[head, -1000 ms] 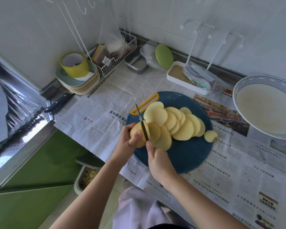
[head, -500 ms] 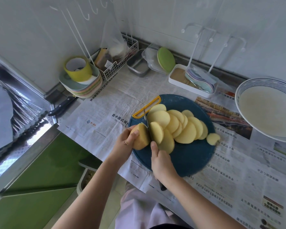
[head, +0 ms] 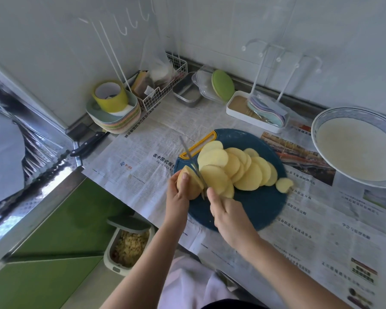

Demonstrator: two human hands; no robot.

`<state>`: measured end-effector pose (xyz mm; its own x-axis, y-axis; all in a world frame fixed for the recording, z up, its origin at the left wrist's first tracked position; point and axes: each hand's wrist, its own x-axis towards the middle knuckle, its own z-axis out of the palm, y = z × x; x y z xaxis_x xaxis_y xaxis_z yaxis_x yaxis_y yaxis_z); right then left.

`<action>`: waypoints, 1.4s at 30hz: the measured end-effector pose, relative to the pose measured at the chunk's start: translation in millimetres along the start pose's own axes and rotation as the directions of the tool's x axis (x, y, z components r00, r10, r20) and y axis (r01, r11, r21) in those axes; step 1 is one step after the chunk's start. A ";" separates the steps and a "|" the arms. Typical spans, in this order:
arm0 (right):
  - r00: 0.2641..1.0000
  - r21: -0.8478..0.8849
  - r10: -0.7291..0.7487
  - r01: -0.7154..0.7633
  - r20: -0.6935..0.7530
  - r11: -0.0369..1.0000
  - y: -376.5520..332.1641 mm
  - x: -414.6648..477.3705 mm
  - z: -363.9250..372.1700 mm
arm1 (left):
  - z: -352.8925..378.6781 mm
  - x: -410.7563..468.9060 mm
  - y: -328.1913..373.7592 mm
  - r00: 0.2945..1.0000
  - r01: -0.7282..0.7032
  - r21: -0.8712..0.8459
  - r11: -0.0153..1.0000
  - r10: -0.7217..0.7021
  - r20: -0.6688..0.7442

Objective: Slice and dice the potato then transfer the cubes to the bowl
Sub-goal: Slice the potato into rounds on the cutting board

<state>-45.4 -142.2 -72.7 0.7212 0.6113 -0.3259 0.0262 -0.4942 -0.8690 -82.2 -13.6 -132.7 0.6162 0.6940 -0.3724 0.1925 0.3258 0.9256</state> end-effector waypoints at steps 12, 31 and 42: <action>0.990 -0.290 -0.142 0.140 0.014 0.947 10.3 -24.7 -2.0 | 0.5 -0.7 0.0 0.998 -0.009 0.102 0.995 0.003 0.055; 0.994 -0.334 -0.108 0.107 0.017 0.936 26.1 -30.8 3.5 | 4.2 -7.2 2.5 0.993 -0.095 0.140 0.986 0.083 0.090; 0.996 -0.321 -0.082 0.084 0.018 0.943 26.0 -25.9 14.2 | 1.1 -7.1 2.0 0.992 -0.106 0.132 0.986 0.096 0.082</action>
<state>-73.3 -162.2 -92.2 0.7039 0.6610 -0.2600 0.3071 -0.6133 -0.7277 -85.4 -18.5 -128.1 0.6926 0.6667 -0.2752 0.2248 0.1631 0.9607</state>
